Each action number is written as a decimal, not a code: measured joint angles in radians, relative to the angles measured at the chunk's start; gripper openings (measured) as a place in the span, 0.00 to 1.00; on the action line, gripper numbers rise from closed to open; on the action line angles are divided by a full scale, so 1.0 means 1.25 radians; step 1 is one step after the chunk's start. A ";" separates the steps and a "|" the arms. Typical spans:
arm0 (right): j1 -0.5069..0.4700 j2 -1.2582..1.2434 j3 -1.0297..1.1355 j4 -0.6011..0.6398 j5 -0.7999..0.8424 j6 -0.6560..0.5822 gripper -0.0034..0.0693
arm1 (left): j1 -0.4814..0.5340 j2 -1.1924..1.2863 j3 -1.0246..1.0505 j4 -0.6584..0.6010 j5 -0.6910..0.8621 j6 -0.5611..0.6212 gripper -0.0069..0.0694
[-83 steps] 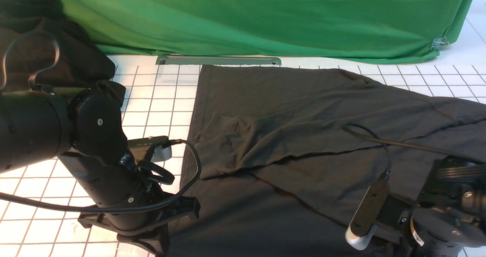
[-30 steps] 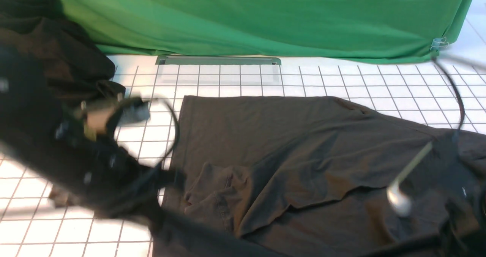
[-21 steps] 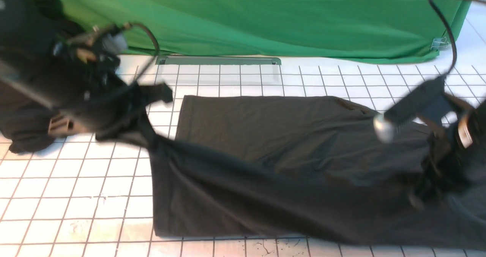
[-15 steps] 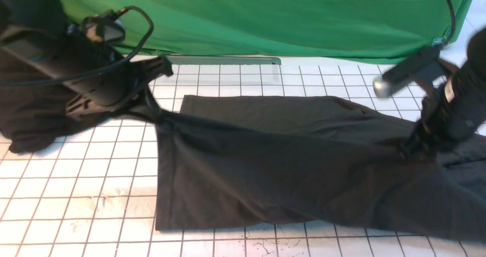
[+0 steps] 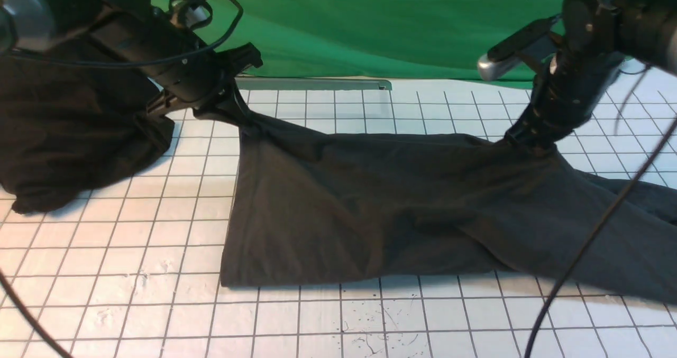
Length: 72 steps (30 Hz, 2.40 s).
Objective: Fold a long-sleeved shirt over a white checkered tablecloth.
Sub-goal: 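Fold the black garment in half by bringing its near edge over to the far edge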
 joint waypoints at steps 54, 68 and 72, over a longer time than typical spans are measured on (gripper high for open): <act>-0.291 -0.366 0.183 0.138 0.162 0.009 0.06 | -0.022 -0.015 -0.090 0.066 0.170 0.136 0.10; -0.294 -0.359 0.352 0.214 0.054 0.009 0.18 | -0.164 0.189 -0.222 0.068 0.172 0.218 0.44; -0.294 -0.359 0.352 0.223 0.044 0.009 0.21 | -0.182 0.241 -0.397 0.073 0.195 0.232 0.58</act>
